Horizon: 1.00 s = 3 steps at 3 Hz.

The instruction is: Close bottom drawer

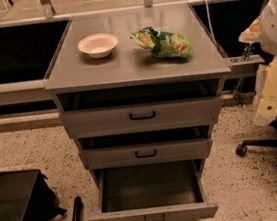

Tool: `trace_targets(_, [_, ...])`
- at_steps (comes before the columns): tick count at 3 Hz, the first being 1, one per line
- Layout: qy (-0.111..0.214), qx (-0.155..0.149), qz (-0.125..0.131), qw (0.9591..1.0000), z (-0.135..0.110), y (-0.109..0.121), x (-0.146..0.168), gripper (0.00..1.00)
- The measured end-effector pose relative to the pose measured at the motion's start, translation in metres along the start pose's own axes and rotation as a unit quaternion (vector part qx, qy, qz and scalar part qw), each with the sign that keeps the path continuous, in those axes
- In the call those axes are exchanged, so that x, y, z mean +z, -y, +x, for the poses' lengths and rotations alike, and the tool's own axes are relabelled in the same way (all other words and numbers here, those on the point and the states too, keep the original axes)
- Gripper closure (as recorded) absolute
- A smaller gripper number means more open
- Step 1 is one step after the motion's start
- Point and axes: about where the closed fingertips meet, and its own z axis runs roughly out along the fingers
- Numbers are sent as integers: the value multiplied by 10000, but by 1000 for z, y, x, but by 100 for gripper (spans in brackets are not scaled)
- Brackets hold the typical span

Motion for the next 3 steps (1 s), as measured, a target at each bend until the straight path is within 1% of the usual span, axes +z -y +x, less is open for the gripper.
trace_targets(1, [14,-10,12,10000,-1,0,0,0])
trace_targets(2, [297,-191,-59,9994,3,-2,5,0])
trace_targets(3, [981,-301,-225,9945,22,-18,38,0])
